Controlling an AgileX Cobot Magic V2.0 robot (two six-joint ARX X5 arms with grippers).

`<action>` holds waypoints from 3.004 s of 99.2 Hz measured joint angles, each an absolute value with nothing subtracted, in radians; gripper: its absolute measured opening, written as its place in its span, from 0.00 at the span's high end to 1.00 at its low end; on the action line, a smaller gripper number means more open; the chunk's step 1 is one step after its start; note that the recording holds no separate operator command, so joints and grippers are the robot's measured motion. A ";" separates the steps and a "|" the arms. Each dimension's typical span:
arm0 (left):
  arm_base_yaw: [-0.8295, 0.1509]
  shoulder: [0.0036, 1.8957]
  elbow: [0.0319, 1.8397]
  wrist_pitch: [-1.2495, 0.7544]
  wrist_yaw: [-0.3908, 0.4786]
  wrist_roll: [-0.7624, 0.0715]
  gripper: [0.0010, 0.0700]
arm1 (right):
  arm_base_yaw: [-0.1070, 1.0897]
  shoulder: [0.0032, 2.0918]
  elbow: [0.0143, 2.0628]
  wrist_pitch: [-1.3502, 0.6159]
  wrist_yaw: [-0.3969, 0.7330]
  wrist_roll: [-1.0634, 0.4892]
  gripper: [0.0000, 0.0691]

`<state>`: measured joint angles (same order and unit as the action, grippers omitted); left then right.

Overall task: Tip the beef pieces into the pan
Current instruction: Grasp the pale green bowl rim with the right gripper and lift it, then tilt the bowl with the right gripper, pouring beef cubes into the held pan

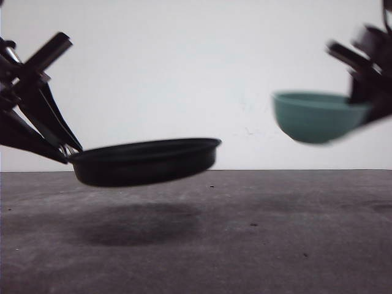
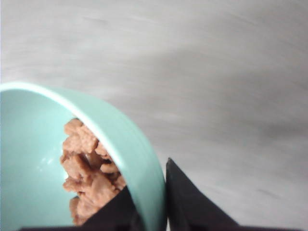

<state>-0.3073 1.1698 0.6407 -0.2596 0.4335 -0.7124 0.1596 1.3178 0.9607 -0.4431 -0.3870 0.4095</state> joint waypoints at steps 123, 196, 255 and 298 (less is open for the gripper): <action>-0.332 1.215 0.672 -0.309 0.504 -0.749 0.93 | 1.013 1.479 1.027 -0.030 0.734 -0.144 0.96; -0.332 1.215 0.688 -0.356 0.453 -0.745 0.93 | 1.060 1.492 1.008 0.192 0.640 -0.755 0.96; -0.331 1.215 0.688 -0.359 0.442 -0.745 0.93 | 1.073 1.555 0.996 0.402 0.644 -1.008 0.96; -0.320 1.215 0.688 -0.359 0.440 -0.745 0.93 | 1.072 1.555 0.996 0.536 0.644 -1.164 0.96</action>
